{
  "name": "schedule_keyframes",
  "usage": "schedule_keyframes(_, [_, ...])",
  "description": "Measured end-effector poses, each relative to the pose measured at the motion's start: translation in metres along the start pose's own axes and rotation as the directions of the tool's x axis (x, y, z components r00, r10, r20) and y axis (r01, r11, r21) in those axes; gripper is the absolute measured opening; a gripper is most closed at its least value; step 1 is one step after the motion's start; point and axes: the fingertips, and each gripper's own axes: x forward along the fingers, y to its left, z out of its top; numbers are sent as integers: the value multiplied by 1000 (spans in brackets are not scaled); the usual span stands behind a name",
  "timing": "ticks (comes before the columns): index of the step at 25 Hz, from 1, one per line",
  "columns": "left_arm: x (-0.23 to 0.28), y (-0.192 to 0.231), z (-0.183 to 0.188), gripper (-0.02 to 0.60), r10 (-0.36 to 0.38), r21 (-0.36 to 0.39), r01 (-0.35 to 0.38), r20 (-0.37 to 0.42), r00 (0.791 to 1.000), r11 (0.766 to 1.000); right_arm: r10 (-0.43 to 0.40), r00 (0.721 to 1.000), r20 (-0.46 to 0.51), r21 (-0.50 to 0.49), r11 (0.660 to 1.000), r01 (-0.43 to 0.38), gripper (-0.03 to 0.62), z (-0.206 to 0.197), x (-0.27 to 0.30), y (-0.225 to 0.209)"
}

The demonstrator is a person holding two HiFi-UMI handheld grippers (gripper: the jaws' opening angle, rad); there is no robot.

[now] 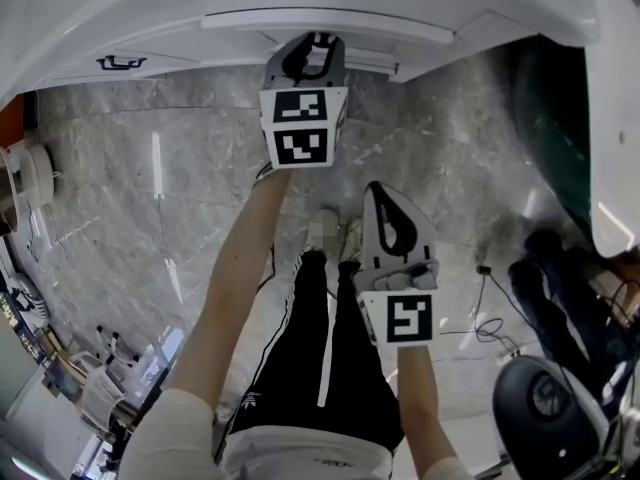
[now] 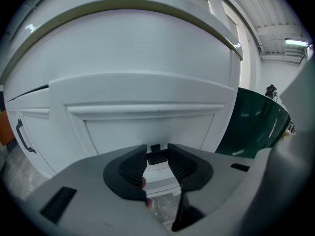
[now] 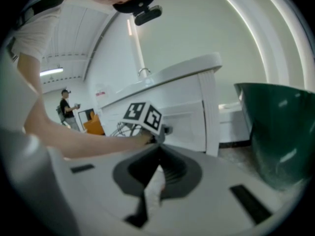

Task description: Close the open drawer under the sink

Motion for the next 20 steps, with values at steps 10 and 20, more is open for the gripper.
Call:
schedule_keyframes(10, [2, 1, 1, 150, -7, -15, 7, 24, 1000, 1000, -29, 999, 15, 19, 999, 29, 25, 3, -1, -14])
schedule_keyframes(20, [2, 1, 1, 152, -9, -21, 10, 27, 1000, 1000, -19, 999, 26, 28, 999, 19, 25, -6, -8, -3])
